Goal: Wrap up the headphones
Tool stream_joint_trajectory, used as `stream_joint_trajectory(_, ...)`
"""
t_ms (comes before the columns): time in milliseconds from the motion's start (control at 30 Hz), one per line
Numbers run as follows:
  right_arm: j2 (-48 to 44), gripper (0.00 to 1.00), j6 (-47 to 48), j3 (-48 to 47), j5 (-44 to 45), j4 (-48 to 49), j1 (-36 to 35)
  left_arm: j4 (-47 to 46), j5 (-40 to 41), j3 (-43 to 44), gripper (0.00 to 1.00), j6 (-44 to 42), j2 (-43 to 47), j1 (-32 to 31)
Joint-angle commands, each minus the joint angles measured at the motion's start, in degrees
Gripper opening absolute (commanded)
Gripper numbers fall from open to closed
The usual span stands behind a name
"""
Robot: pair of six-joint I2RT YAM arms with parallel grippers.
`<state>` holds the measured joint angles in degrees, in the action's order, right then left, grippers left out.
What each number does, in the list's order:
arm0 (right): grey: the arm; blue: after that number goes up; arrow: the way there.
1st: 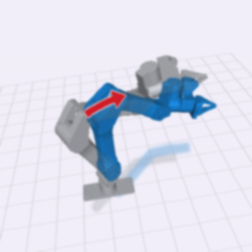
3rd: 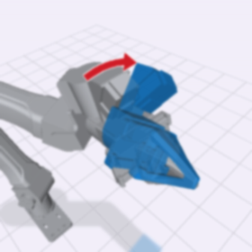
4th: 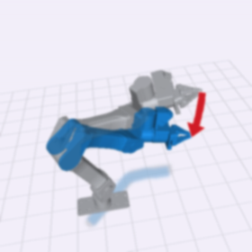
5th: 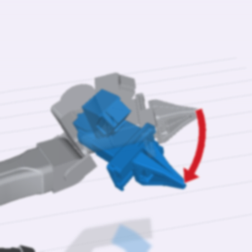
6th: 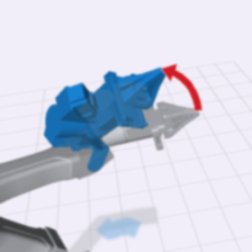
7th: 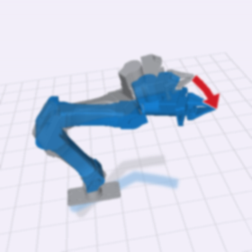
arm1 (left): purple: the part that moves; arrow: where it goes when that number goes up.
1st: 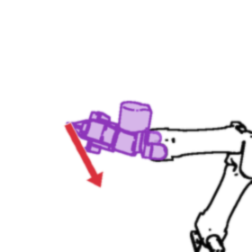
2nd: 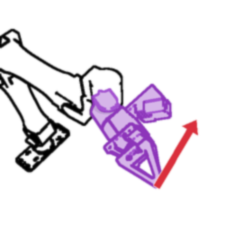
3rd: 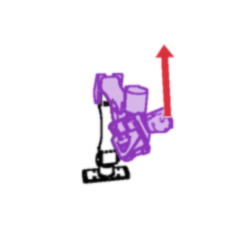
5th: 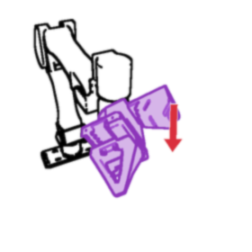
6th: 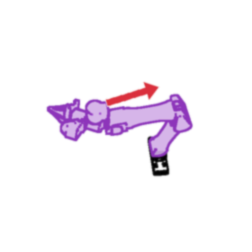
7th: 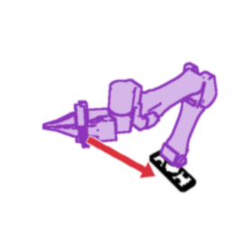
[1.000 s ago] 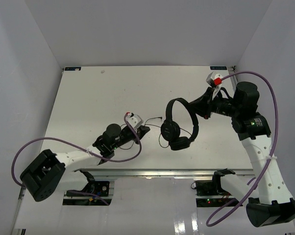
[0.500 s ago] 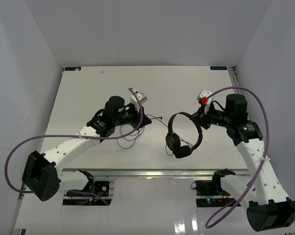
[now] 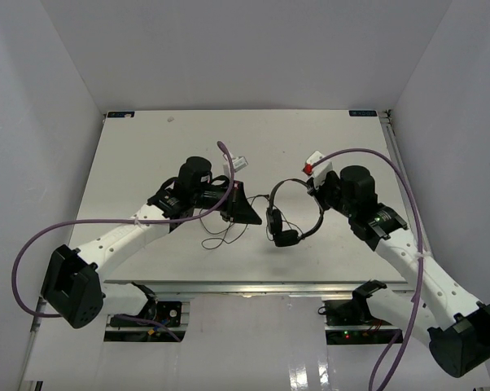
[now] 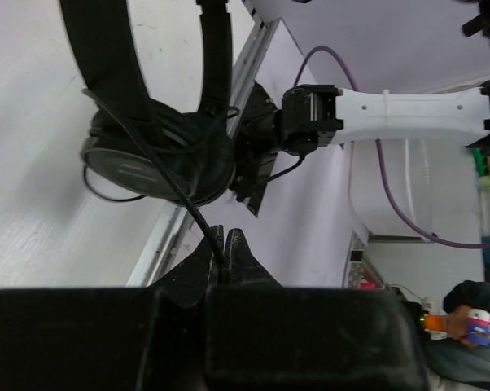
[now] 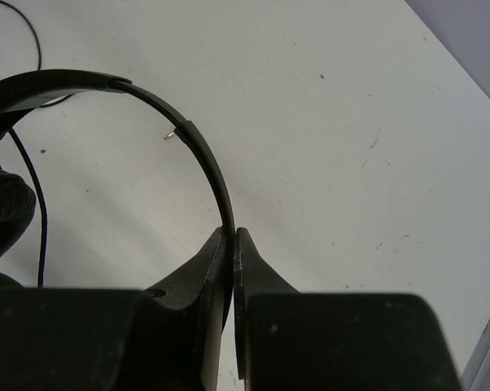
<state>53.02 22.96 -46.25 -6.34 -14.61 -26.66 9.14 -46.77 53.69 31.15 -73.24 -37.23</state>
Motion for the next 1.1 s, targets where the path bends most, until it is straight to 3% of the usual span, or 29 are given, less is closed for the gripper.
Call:
stream_joint_trajectory(0,3.1,0.08,-10.5,-0.2,21.3,12.7,-2.8,-6.1,-5.8,2.5,0.0,12.3,0.2,0.0)
stream_joint_trajectory(267,10.7,0.08,-26.1,-5.5,25.1,15.4,-3.4,-18.6,-0.6,1.2,0.02,25.7,-0.9,-2.3)
stream_joint_trajectory(567,12.8,0.08,-29.6,-7.4,23.8,17.7,-4.4,-19.1,6.6,8.3,0.05,29.6,-9.1,-4.1)
stream_joint_trajectory(667,13.1,0.08,-30.8,-7.4,23.9,18.1,-4.8,-18.5,8.7,10.4,0.09,29.7,-11.6,-4.9)
stream_joint_trajectory(800,14.7,0.08,-31.8,-8.5,24.1,18.1,-4.7,-14.2,12.8,12.8,0.25,26.8,-12.5,-7.7)
stream_joint_trajectory(1067,14.0,0.08,-33.8,-12.8,22.2,16.2,-3.5,-16.4,21.7,6.1,0.38,15.1,-10.0,-17.2)
